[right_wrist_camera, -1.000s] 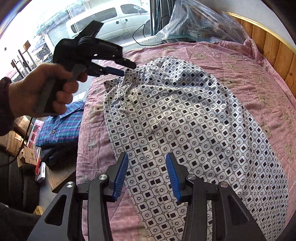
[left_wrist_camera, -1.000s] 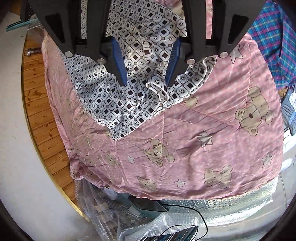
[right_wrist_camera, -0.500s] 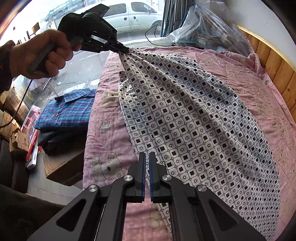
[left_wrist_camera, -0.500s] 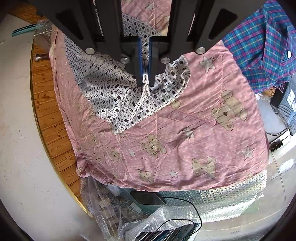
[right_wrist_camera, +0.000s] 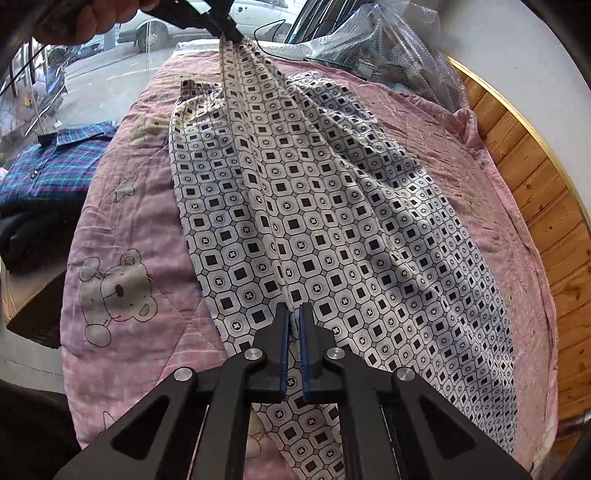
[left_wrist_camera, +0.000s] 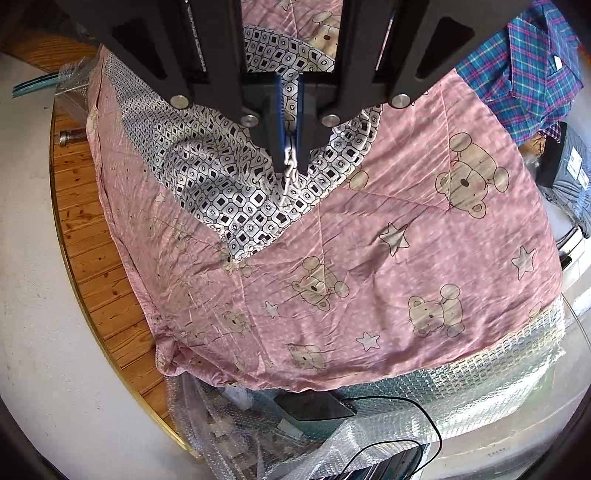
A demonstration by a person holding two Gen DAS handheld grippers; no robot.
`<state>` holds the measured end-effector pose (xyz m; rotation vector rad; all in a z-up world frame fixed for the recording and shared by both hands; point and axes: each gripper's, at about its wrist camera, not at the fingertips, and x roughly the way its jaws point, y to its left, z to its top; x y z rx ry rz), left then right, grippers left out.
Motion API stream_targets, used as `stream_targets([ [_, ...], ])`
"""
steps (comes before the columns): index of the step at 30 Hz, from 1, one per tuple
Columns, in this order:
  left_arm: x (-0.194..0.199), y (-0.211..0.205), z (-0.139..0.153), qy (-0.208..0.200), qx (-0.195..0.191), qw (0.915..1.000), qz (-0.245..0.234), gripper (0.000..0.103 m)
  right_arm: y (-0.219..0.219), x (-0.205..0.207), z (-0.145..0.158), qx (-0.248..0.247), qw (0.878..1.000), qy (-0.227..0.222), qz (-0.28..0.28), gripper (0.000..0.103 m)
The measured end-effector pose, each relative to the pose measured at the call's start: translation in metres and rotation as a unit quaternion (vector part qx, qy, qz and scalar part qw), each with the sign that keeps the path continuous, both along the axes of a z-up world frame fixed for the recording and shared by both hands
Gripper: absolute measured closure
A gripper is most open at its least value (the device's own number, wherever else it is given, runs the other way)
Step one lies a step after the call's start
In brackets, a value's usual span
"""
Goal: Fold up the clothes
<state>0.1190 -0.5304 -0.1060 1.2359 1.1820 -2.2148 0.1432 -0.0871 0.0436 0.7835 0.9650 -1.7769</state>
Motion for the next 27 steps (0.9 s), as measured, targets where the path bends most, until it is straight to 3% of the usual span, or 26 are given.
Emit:
stream_targets([
  [5, 0.018, 0.007, 0.001, -0.025, -0.017, 0.9994, -0.017, 0.098, 0.014, 0.033, 0.018, -0.002, 0.999, -0.006, 0.036, 0.102],
  [10, 0.036, 0.008, -0.044, -0.081, -0.033, 0.9961, -0.011, 0.098, 0.008, 0.051, -0.023, 0.035, 0.999, -0.005, 0.039, 0.100],
  [11, 0.035, 0.008, -0.054, -0.091, -0.038, 0.9951, -0.010, 0.096, 0.010, 0.051, -0.020, 0.031, 0.999, 0.004, 0.036, 0.097],
  [13, 0.033, 0.007, -0.066, -0.100, -0.040, 0.9941, -0.004, 0.094, 0.024, 0.045, 0.001, 0.007, 1.000, 0.025, 0.010, 0.073],
  [15, 0.032, 0.009, -0.057, -0.085, -0.039, 0.9956, -0.006, 0.094, 0.044, 0.035, 0.018, -0.003, 0.998, 0.056, -0.024, 0.064],
  [18, 0.038, 0.013, -0.037, -0.064, -0.035, 0.9971, -0.022, 0.092, 0.071, 0.017, 0.006, 0.037, 0.995, 0.070, -0.054, 0.063],
  [24, 0.061, 0.016, -0.003, -0.073, -0.096, 0.9928, 0.002, 0.091, 0.094, 0.026, -0.012, 0.073, 0.993, 0.090, -0.031, 0.063],
  [27, 0.061, 0.025, 0.009, -0.054, -0.114, 0.9920, 0.007, 0.091, 0.102, 0.031, -0.019, 0.088, 0.990, 0.111, -0.027, 0.064],
])
